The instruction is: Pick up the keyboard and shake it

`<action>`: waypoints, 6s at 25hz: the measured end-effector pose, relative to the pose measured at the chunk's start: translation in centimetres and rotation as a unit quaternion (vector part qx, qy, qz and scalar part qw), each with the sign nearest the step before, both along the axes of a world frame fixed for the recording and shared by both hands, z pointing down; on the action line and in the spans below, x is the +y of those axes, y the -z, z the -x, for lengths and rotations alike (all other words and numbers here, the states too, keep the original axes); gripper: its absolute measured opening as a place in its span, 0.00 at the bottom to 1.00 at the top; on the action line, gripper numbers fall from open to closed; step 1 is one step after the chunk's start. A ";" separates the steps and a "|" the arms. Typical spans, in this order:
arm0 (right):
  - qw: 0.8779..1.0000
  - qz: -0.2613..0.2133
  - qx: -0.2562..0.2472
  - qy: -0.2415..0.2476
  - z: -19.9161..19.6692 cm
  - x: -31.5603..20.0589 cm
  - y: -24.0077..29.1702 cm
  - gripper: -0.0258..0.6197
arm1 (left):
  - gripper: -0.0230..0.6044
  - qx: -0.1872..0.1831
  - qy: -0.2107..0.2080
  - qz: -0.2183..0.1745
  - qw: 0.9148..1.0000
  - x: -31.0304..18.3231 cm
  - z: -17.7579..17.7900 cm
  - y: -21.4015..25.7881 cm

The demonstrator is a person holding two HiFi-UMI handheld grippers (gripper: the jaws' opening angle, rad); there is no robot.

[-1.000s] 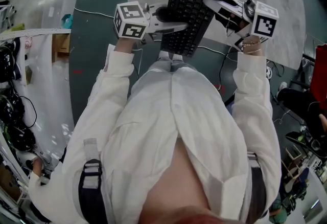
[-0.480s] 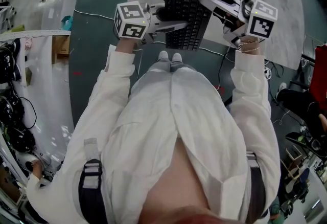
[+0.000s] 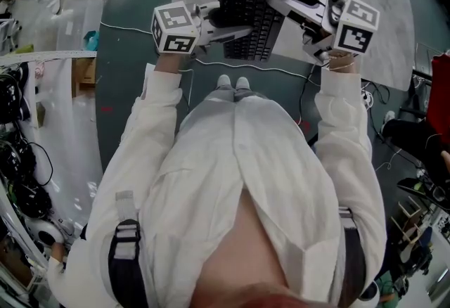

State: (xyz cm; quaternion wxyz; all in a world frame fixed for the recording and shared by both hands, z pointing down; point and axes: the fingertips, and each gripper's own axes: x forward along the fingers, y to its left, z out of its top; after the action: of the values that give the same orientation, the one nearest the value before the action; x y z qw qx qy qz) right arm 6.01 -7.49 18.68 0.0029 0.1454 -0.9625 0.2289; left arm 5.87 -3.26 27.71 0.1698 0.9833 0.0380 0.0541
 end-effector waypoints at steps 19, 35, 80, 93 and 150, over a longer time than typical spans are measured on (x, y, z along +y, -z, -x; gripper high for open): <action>0.986 -0.165 0.014 0.008 0.5 2.1 5.5 0.17 | 0.18 0.002 -0.001 -0.160 0.987 -1.3 0.4 4.7; 0.959 -0.277 0.047 0.037 1.6 3.1 7.8 0.17 | 0.18 0.003 0.009 -0.253 0.967 -2.7 1.0 7.1; 0.947 -0.308 0.080 0.033 2.6 3.9 6.4 0.17 | 0.18 -0.010 0.002 -0.279 0.960 -2.5 1.9 5.5; 0.963 -0.260 0.062 0.015 1.2 1.6 6.1 0.17 | 0.17 -0.016 -0.003 -0.228 0.974 -3.2 0.8 5.1; 0.985 0.127 -0.023 -0.117 -3.0 -5.6 -15.9 0.17 | 0.25 -0.106 0.020 0.158 0.981 -3.7 -1.2 -14.2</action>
State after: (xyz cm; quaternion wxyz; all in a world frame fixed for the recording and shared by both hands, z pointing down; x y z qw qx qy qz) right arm 9.03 -13.09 34.59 -0.0273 0.2498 -0.9018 0.3516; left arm 7.03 -6.91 41.88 0.3276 0.9332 0.0078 0.1476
